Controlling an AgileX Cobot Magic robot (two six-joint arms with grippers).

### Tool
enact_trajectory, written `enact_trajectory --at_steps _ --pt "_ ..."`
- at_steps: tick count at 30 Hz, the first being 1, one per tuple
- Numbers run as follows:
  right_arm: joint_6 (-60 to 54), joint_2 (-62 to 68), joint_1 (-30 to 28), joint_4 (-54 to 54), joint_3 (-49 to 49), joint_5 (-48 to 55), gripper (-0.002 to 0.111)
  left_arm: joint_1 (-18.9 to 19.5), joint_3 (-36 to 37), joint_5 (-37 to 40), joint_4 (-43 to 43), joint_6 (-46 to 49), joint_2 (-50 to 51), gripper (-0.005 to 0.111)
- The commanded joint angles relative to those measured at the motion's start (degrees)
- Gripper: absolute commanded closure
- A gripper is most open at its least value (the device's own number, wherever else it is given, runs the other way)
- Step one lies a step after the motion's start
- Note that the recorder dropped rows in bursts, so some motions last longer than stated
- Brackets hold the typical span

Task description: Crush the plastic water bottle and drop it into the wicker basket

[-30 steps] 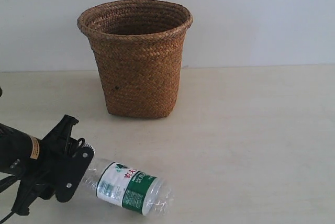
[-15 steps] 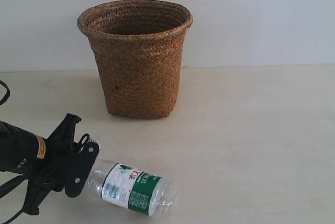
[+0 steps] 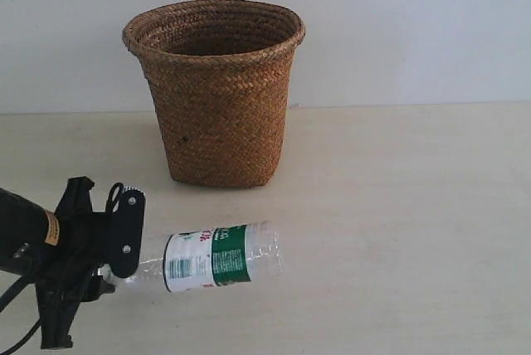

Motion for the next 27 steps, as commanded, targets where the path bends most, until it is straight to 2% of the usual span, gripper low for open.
enact_trajectory --at_steps 1,3,7,11,19,27 --pt "-0.15 -0.37 -0.15 -0.39 -0.01 -0.60 0.108 -0.58 -0.07 3.49 -4.59 -6.46 -1.48 0.103" --pt "-0.15 -0.37 -0.15 -0.39 -0.01 -0.60 0.108 -0.58 -0.07 3.49 -7.95 -6.81 -1.80 0.103" --pt "-0.15 -0.37 -0.15 -0.39 -0.01 -0.60 0.108 -1.07 -0.07 5.22 -8.62 -5.51 -2.15 0.103" --pt "-0.15 -0.37 -0.15 -0.39 -0.01 -0.60 0.108 -1.32 -0.07 8.05 -7.57 -1.85 -2.15 0.103" --pt "-0.15 -0.37 -0.15 -0.39 -0.01 -0.60 0.108 -1.32 -0.07 7.25 -1.95 1.86 -1.77 0.103" --pt "-0.15 -0.37 -0.15 -0.39 -0.01 -0.60 0.108 -1.32 -0.07 6.51 -0.44 5.03 1.63 0.103"
